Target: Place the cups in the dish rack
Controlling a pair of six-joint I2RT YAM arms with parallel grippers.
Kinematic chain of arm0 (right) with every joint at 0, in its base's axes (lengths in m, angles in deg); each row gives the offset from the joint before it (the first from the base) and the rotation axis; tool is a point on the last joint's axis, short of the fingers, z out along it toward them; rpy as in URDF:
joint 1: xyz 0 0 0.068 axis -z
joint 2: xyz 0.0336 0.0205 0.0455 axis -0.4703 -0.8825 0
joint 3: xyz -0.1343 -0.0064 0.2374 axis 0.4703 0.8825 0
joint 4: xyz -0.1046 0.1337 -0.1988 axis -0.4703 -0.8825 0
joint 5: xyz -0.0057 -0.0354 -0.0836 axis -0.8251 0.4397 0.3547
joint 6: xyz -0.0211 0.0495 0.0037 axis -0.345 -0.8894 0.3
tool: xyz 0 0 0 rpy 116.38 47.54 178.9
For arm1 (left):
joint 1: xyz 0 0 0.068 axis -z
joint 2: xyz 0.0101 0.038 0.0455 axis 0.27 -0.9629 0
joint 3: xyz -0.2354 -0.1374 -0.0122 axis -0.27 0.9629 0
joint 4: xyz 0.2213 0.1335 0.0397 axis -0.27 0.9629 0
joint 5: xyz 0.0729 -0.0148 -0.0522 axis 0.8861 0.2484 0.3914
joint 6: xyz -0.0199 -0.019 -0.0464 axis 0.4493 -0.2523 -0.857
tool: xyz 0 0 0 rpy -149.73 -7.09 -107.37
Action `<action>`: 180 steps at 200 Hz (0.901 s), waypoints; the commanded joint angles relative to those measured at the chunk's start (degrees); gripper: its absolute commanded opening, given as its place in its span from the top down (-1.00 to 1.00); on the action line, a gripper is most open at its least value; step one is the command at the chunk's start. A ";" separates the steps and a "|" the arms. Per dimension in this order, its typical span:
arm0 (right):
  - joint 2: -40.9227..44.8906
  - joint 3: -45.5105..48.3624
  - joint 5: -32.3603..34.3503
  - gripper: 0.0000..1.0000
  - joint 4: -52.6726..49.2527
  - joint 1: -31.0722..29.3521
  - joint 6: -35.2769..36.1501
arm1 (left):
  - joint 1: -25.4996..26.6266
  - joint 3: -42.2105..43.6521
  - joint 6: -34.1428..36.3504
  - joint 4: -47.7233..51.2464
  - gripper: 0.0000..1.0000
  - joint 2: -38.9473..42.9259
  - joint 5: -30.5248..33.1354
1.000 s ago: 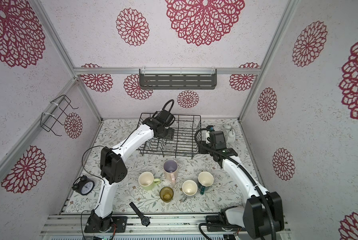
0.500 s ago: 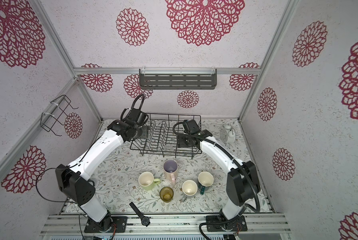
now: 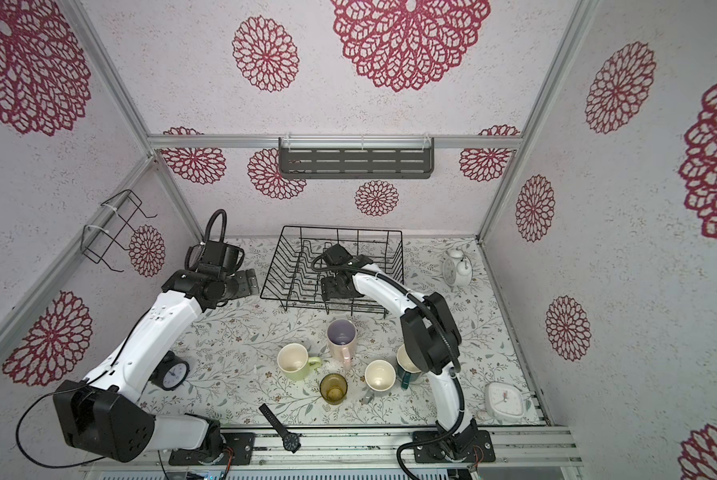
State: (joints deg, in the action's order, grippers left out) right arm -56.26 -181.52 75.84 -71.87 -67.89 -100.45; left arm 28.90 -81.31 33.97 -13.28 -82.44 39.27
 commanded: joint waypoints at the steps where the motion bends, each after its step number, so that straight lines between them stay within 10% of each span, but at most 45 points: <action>1: 0.37 -2.91 1.76 -0.69 -4.85 -0.24 -0.94 | -0.49 0.08 -0.40 -2.11 -0.92 0.01 -1.98; 180: -8.27 -15.38 3.79 -0.19 -11.77 1.60 1.90 | -1.46 -0.66 0.33 -2.15 -0.92 -1.49 -2.35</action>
State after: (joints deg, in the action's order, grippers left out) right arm -63.19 -193.04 79.38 -81.13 -67.06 -100.06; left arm 28.02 -81.07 34.12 -14.81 -83.05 37.02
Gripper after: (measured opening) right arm 0.641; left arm 0.961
